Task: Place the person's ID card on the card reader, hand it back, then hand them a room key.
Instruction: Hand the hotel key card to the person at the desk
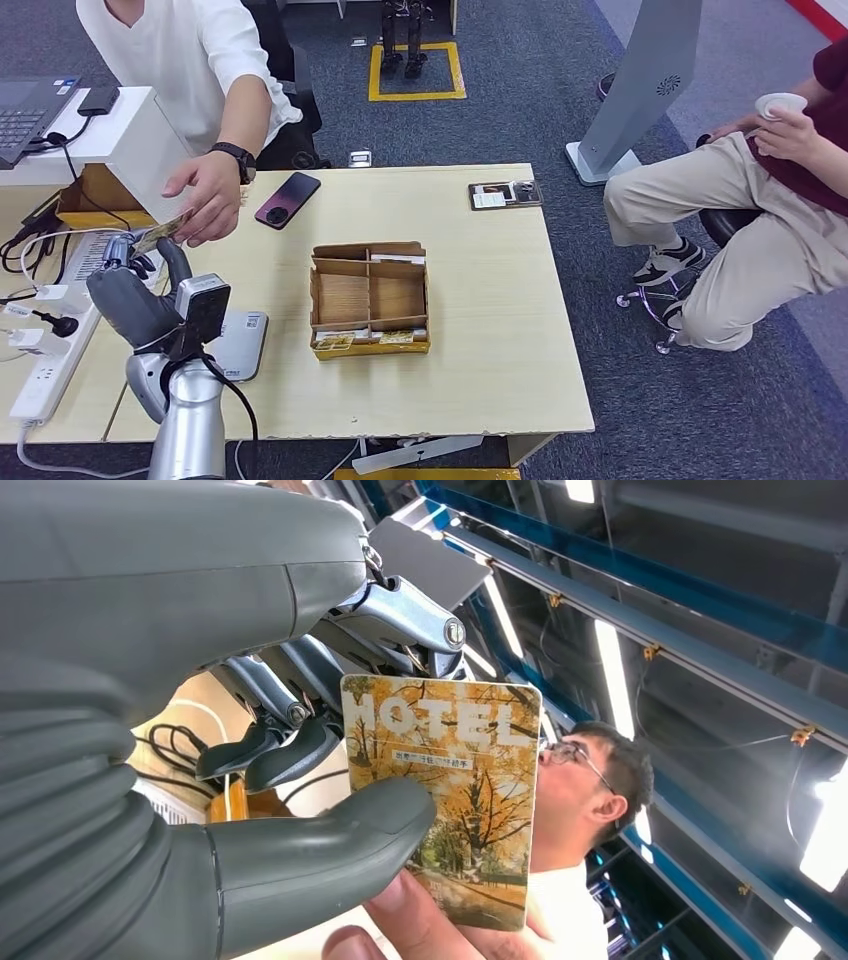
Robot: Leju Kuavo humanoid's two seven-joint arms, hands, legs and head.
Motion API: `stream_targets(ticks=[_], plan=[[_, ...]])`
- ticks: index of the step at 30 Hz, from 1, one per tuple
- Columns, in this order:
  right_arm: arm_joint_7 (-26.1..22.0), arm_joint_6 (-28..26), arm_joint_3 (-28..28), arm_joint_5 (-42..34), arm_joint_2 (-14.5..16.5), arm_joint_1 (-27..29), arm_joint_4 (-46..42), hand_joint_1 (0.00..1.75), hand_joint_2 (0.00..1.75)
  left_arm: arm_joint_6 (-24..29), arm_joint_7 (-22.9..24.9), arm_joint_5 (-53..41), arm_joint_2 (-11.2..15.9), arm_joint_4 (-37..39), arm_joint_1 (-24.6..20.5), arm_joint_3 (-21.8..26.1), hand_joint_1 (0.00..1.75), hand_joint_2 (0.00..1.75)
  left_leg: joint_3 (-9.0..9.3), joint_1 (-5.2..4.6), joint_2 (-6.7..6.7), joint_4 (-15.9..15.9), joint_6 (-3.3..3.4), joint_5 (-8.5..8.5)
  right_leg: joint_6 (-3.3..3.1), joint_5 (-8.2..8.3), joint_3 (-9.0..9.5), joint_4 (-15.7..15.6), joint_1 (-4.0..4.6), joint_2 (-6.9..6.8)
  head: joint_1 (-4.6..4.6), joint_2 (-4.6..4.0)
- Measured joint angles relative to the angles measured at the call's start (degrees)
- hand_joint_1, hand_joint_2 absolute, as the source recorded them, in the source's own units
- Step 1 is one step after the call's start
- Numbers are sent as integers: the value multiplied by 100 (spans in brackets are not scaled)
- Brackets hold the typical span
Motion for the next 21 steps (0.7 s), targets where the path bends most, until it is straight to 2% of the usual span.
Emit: stream_targets(ticks=[3,4,21], plan=[[4,-3,3,8,0,-1,3,0,0,0,10,-13,0,16,-5,-19,5,175,-1,0,0,0,0,0,0,0,-1,0,0,0,1,0],[8,-5,3,10,0,-1,5,0,0,0,15,-15,0,18,-5,-21,0,175,-2,0,0,0,0,0,0,0,-1,0,0,0,1,0],[55,-13,25,22,0,9,16,0,0,0,-464,288,-17,-56,31,-146,0,175,-9,0,-4,0,0,0,0,0,0,1,0,-3,1,1]])
